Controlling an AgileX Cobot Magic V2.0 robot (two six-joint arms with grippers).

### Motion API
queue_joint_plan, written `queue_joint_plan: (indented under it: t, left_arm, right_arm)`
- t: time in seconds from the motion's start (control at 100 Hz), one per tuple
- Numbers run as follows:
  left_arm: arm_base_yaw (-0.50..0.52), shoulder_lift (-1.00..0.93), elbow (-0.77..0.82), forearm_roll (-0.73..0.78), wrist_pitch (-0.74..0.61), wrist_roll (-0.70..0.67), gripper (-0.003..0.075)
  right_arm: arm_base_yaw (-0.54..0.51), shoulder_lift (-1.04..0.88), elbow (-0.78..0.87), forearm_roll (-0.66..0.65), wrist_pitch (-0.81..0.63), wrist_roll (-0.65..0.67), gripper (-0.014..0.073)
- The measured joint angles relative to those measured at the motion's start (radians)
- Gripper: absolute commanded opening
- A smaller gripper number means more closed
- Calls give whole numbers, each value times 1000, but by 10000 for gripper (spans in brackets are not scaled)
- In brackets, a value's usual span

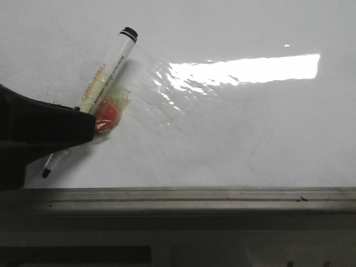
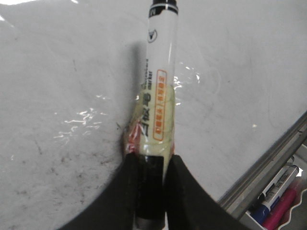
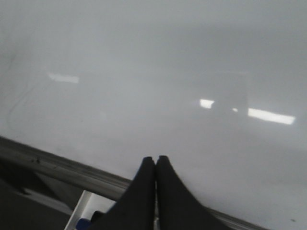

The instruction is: Write number 8 on whiteboard

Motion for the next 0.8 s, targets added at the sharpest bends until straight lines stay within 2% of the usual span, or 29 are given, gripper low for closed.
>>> queue_joint_plan:
  t: [0.15,0.22,0.29,0.41,0.48,0.68,0.8]
  left_arm:
    - [0,-27,-12,66,38,0,-20]
    - [0,-40,-35,118,42,0,-20]
    - [0,-40,-67,190,46,0,-20]
    - [-2,-40,-112,285,72,0,-20]
    - [-7,-40,-137,336,82,0,-20]
    - [-9,-40,-151,474,82,0,-20]
    - [-9,-40,-151,559,77,0,-20]
  right_arm:
    - [123,96,-73,3,2,-7,-55]
    - [176,143,-119,3,4,-36,-15]
    - [228,194,-166,3,6,-68,59]
    - [319,290,-238,3,5,-94,236]
    - [378,345,-280,3,3,-97,293]
    - [542,479,-385,40,-88,-97,297]
    - [604,558,-428,54,-143,-99,295]
